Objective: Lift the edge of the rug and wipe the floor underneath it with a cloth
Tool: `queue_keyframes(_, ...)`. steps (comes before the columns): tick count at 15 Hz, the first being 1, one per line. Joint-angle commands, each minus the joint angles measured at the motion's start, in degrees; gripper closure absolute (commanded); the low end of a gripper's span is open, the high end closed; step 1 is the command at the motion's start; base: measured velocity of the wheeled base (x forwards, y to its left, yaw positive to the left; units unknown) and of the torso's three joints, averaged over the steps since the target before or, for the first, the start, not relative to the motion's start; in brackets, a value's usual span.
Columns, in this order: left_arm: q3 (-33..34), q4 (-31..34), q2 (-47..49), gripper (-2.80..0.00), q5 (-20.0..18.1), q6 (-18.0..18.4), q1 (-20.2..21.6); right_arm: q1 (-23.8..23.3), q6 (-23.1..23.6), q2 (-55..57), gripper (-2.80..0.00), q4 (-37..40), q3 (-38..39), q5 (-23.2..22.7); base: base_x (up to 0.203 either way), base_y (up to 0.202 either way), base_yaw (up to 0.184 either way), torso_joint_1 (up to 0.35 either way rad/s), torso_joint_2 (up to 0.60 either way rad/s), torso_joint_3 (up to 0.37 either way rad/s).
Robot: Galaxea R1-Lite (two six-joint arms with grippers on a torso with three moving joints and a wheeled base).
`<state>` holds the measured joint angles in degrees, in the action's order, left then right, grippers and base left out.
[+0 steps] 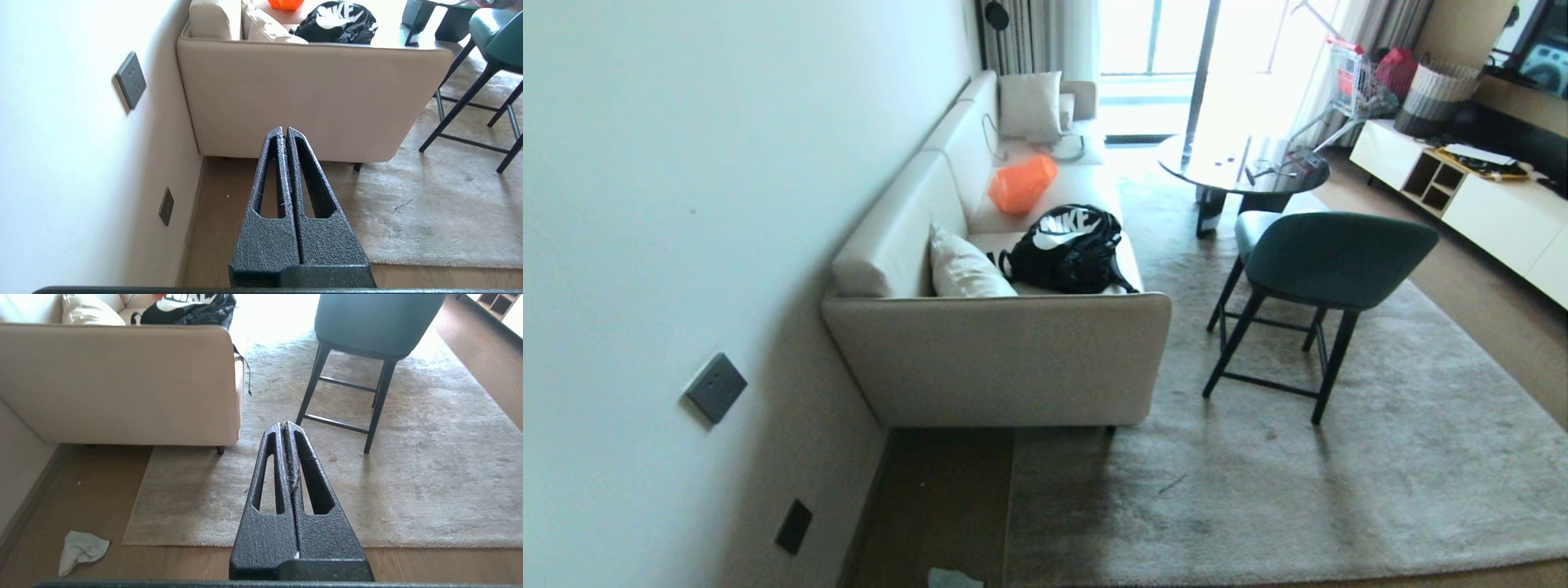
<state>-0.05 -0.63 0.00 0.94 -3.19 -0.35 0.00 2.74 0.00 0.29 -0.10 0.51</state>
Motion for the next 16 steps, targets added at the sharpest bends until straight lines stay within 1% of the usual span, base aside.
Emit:
queue_keyframes(1,-0.04,0.02,0.0,0.0,0.03,-0.02,0.0,0.0,0.07,0.0,0.0,-0.2,0.1,0.02,0.0,0.0,0.0,0.193,-0.49,-0.291)
queue_keyframes(16,0.02,0.02,0.0,0.0,0.03,-0.06,0.0,0.0,0.25,0.0,0.0,-0.38,0.1,0.1,0.0,0.0,0.0,0.149,-0.35,-0.199)
